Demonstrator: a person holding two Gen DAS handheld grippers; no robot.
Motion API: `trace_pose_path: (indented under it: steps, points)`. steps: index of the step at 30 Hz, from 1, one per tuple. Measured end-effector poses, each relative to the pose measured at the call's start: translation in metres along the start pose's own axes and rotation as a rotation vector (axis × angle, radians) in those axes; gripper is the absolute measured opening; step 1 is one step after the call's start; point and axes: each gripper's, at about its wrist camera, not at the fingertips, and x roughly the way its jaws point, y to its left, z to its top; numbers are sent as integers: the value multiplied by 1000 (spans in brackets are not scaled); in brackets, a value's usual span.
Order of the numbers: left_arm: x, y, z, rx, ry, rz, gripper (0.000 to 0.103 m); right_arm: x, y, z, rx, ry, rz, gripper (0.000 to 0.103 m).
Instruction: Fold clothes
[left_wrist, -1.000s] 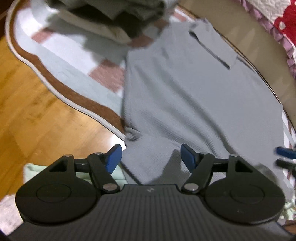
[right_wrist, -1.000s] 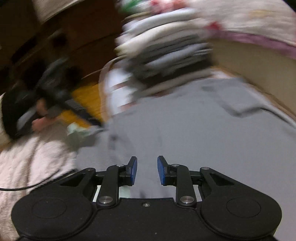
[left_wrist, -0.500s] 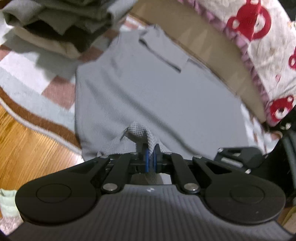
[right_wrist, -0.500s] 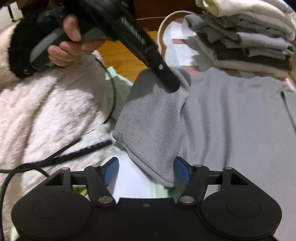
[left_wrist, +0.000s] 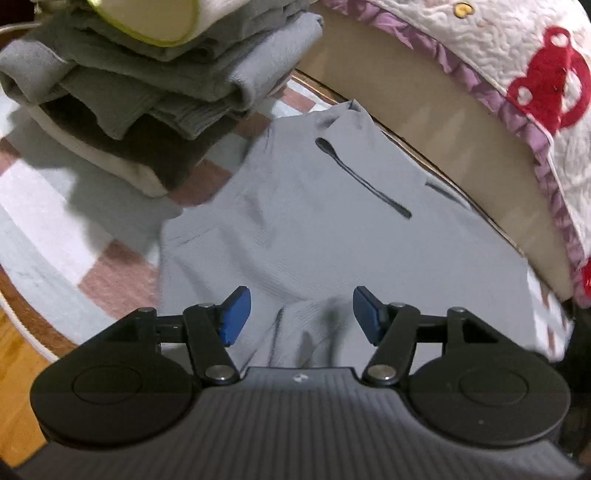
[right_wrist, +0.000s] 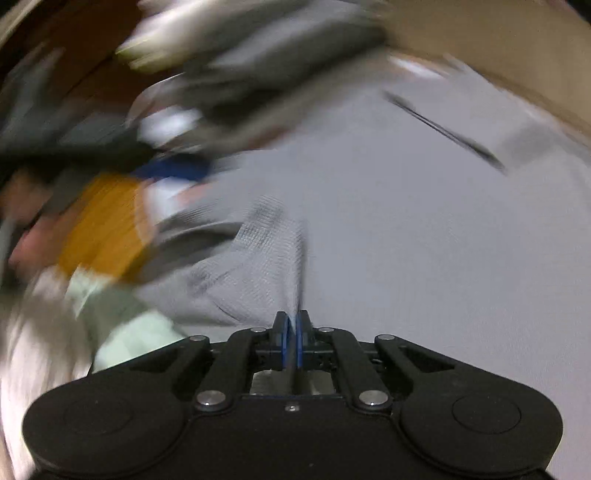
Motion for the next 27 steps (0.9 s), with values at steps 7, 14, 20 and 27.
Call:
trace_pose_path:
  steps: [7,14,20,27]
  points:
    - [-8,32,-14,-110,65,-85,62,-28,-22,-15,171,-96,168,33]
    - [25,7,-29,10,146,-14,37,-41,45,-29,-223,-86,138,54]
    - [6,-3,-27,22,-10,-83,2,-25,74,-35,-401,-82,14,62]
    - [-9,5,-22,-58,-112,-182,2,-5,69,-29,-405,-84,-78,67]
